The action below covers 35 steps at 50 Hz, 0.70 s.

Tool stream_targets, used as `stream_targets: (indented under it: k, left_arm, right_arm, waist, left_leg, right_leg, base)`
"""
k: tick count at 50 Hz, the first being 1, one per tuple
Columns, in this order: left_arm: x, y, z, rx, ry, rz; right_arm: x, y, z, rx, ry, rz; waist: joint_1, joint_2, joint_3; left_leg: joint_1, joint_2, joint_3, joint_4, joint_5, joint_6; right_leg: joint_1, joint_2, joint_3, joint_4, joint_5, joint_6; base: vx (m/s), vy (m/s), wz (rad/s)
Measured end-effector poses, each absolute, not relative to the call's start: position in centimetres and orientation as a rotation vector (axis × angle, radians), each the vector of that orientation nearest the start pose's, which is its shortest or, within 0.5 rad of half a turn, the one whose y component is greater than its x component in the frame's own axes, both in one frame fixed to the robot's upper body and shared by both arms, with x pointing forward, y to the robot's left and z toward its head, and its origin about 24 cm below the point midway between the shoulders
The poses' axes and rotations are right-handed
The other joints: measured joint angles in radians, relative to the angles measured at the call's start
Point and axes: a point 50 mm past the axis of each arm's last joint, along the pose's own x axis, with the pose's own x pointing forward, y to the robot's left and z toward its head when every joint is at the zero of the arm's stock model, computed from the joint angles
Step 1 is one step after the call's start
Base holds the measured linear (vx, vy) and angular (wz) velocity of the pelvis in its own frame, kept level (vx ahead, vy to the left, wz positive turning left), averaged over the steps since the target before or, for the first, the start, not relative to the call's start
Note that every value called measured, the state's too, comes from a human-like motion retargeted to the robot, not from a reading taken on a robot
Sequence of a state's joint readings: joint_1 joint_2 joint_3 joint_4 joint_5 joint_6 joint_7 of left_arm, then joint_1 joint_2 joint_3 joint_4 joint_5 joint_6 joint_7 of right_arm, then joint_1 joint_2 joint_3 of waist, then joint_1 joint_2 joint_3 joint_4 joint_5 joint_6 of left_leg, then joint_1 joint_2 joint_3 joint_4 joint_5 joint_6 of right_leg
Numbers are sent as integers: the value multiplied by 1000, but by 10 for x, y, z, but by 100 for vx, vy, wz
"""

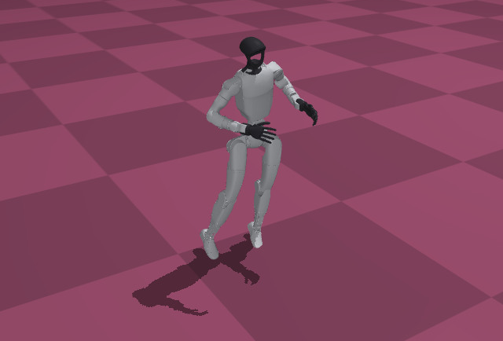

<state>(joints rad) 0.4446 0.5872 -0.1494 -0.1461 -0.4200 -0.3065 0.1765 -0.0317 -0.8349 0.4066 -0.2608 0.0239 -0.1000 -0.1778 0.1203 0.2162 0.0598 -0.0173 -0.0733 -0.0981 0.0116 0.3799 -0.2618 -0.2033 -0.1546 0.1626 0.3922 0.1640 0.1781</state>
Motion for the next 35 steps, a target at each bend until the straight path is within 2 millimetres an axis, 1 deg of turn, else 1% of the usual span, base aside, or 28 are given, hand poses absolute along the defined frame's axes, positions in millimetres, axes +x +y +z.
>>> stream_targets:
  k: [2, 3, 4, 5, 7, 10, 11, 12, 13, 14, 15, 16, 17, 18, 19, 20, 21, 22, 23, 24, 25, 26, 28, 30, 33, 35]
  left_arm:
    - [143, 248, 16, 116, 160, 78]
    - [136, 256, 10, 122, 206, 99]
    - [131, 263, 4, 133, 247, 120]
    - [125, 270, -1, 146, 285, 141]
    - [125, 286, -5, 209, 328, 164]
    - [114, 314, -9, 319, 433, 189]
    - [118, 319, -9, 357, 451, 172]
    - [121, 326, -10, 389, 475, 160]
    - [120, 332, -12, 407, 514, 156]
    - [125, 340, -13, 435, 541, 162]
    - [131, 347, -13, 466, 563, 174]
    - [141, 355, -14, 503, 577, 206]
    - [148, 361, -17, 528, 594, 243]
    - [151, 363, -24, 533, 617, 285]
    - [156, 364, -30, 475, 617, 378]
    - [163, 364, -36, 382, 610, 488]
    - [168, 354, -45, 243, 592, 568]
    - [173, 342, -53, 102, 573, 636]
    - [178, 329, -58, -41, 548, 690]
    - [181, 317, -61, -144, 528, 699]
    - [185, 305, -63, -228, 510, 686]
    - [185, 297, -63, -266, 492, 651]
    - [181, 288, -62, -323, 466, 600]
    - [169, 286, -65, -351, 466, 584]
    - [152, 288, -70, -293, 502, 566]
    - [143, 290, -74, -209, 540, 544]
  right_arm:
    - [234, -187, 86, -727, -190, 324]
    - [233, -190, 78, -737, -158, 304]
    - [233, -193, 70, -750, -128, 286]
    - [232, -196, 63, -765, -98, 270]
    - [232, -200, 57, -773, -68, 264]
    - [223, -201, 43, -761, 2, 293]
    - [220, -202, 46, -742, 9, 311]
    - [216, -205, 49, -710, 17, 320]
    - [209, -208, 52, -651, 26, 311]
    - [204, -211, 57, -578, 26, 297]
    - [201, -214, 63, -499, 20, 282]
    - [200, -218, 66, -405, 15, 251]
    - [198, -223, 68, -319, 10, 213]
    - [195, -229, 65, -251, 12, 160]
    - [198, -232, 57, -209, 32, 98]
    - [204, -231, 46, -180, 61, 35]
    - [208, -228, 33, -224, 103, -2]
    - [211, -222, 20, -232, 141, -51]
    - [212, -212, 8, -166, 180, -129]
    - [211, -203, -2, -128, 222, -152]
    - [208, -194, -11, -102, 264, -148]
    - [206, -187, -14, -81, 285, -109]
    - [200, -179, -16, -58, 292, -37]
    - [195, -178, -10, -108, 252, 22]
    - [194, -184, 6, -327, 155, 113]
    - [196, -189, 14, -451, 108, 160]
  waist:
    - [21, -25, -24]
    - [25, -44, -32]
    - [23, -74, -29]
    - [17, -109, -22]
    - [10, -192, 13]
    - [-19, -315, 12]
    - [-17, -349, 30]
    - [-16, -379, 37]
    - [-17, -406, 22]
    - [-10, -416, 28]
    - [0, -418, 45]
    - [13, -415, 84]
    - [22, -413, 124]
    - [21, -415, 164]
    - [14, -410, 206]
    - [6, -401, 249]
    - [-13, -387, 284]
    - [-30, -373, 312]
    - [-41, -356, 326]
    - [-41, -342, 327]
    - [-36, -328, 321]
    - [-21, -320, 308]
    - [6, -312, 280]
    - [14, -309, 242]
    - [3, -295, 194]
    - [-2, -284, 167]
  left_leg:
    - [3, -7, 22, -22, -32, 0]
    - [-6, 19, 50, -14, -63, 0]
    - [-10, 34, 92, 1, -84, 16]
    - [-13, 42, 141, 19, -101, 40]
    - [-13, 63, 198, 55, -117, 74]
    - [-20, 133, 191, 117, -148, 64]
    - [-23, 159, 182, 141, -171, 65]
    - [-30, 180, 179, 159, -191, 71]
    - [-44, 190, 190, 164, -204, 86]
    - [-54, 222, 174, 174, -215, 94]
    - [-62, 266, 145, 186, -226, 98]
    - [-75, 287, 64, 224, -268, 115]
    - [-99, 290, -16, 296, -343, 126]
    - [-148, 259, -93, 436, -485, 125]
    - [-166, 236, -138, 500, -599, 148]
    - [-168, 217, -167, 527, -700, 183]
    - [-188, 191, -173, 592, -759, 207]
    - [-212, 167, -177, 654, -801, 226]
    - [-241, 147, -177, 709, -808, 236]
    - [-258, 137, -169, 736, -805, 231]
    - [-269, 131, -157, 750, -798, 218]
    - [-252, 134, -137, 718, -794, 211]
    - [-194, 134, -95, 614, -770, 203]
    - [-138, 127, -66, 496, -716, 191]
    - [-67, 120, -46, 336, -640, 147]
    - [-25, 119, -37, 241, -612, 127]
  right_leg:
    - [7, 11, -162, 5, -9, 9]
    - [22, 41, -216, -28, 14, 11]
    - [39, 64, -218, -63, 47, 25]
    - [56, 84, -194, -98, 85, 46]
    - [90, 126, -74, -164, 118, 79]
    - [131, 192, 59, -232, 130, 84]
    - [138, 199, 59, -229, 142, 84]
    - [136, 191, 49, -209, 121, 84]
    - [115, 156, 20, -156, 36, 84]
    - [92, 137, -28, -72, -114, 37]
    - [68, 126, -87, 30, -297, -33]
    - [26, 114, -101, 164, -463, -110]
    - [-31, 94, -107, 321, -599, -167]
    - [-117, 59, -98, 524, -676, -183]
    - [-183, 40, -84, 655, -705, -196]
    - [-237, 28, -68, 751, -711, -208]
    - [-257, 2, -69, 807, -694, -198]
    - [-270, -19, -69, 843, -680, -197]
    - [-267, -32, -68, 840, -674, -216]
    - [-259, -40, -65, 814, -668, -234]
    - [-248, -45, -62, 777, -662, -252]
    - [-230, -49, -58, 721, -649, -252]
    - [-182, -65, -51, 593, -610, -231]
    - [-126, -89, -56, 452, -551, -188]
    - [-43, -120, -84, 255, -439, -96]
    - [-3, -130, -90, 150, -377, -33]
  base:
    - [3, 98, -21]
    - [-1, 78, 9]
    - [-2, 76, 31]
    - [-2, 83, 51]
    - [1, 81, 58]
    - [9, 68, 60]
    - [9, 78, 54]
    - [5, 103, 42]
    - [2, 114, 26]
    - [-1, 113, 8]
    - [-6, 99, -10]
    - [-11, 96, -14]
    - [-17, 101, -2]
    - [-21, 102, 14]
    - [-25, 99, 22]
    - [-25, 91, 36]
    - [-21, 86, 49]
    - [-14, 81, 57]
    - [-9, 74, 30]
    - [-4, 69, -3]
    - [2, 63, -48]
    - [6, 59, -75]
    - [10, 53, -87]
    - [8, 46, -52]
    - [4, 39, -22]
    - [-1, 33, -22]
